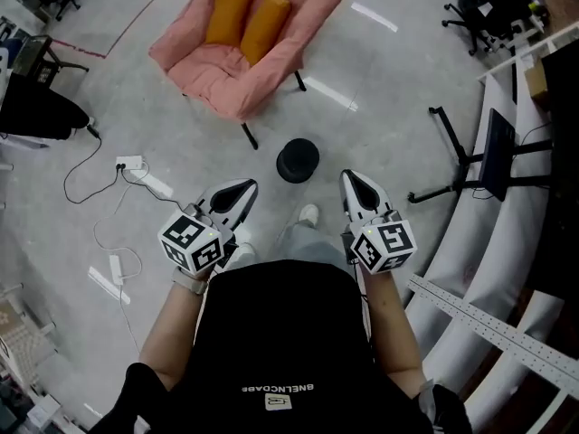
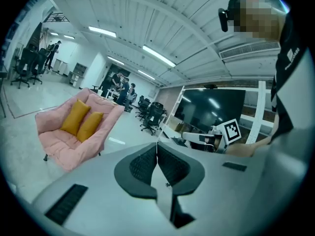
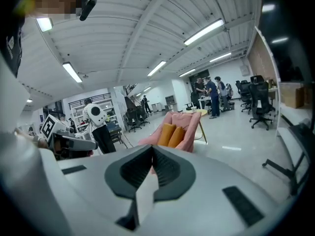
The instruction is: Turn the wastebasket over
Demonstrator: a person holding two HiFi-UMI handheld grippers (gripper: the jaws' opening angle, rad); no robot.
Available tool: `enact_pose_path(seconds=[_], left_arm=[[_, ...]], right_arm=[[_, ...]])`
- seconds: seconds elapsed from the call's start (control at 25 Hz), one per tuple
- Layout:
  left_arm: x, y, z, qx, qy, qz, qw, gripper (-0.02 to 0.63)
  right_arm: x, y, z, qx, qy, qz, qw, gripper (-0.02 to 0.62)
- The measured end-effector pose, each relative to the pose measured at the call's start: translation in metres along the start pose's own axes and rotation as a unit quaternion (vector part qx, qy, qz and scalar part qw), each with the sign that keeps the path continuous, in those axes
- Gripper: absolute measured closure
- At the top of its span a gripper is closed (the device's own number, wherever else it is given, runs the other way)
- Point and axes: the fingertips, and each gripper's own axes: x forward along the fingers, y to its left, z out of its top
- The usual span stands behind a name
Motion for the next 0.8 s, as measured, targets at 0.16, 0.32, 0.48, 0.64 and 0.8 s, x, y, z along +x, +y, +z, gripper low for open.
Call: enact_pose_path(seconds=[0.16, 0.32, 0.48, 0.64, 0.8], left_arm=[[0.039, 0.004, -0.004, -0.019, 0.002, 0.049, 0.9986, 0.591], [0.072, 0.004, -0.01, -0.037, 0.01, 0.085, 0.9956, 0.591], [0.095, 0.012, -0.024, -0.068, 0.022, 0.111, 0.9913, 0.591], [0.117, 0.033, -0.048, -0.099, 0.037, 0.132, 0.9856, 0.589], [0.141, 0.065, -0.077, -0.135, 0.054, 0.147, 0.9784, 0.589]], right_arm=[[0.016, -0.046, 0.001, 0.002, 0.02, 0.036, 0.999, 0.584], [0.031, -0.086, -0.011, 0.015, 0.05, 0.061, 0.997, 0.584], [0.049, -0.113, -0.03, 0.041, 0.085, 0.077, 0.992, 0.584], [0.074, -0.133, -0.053, 0.055, 0.115, 0.083, 0.988, 0.583], [0.107, -0.154, -0.086, 0.064, 0.15, 0.086, 0.983, 0.583]])
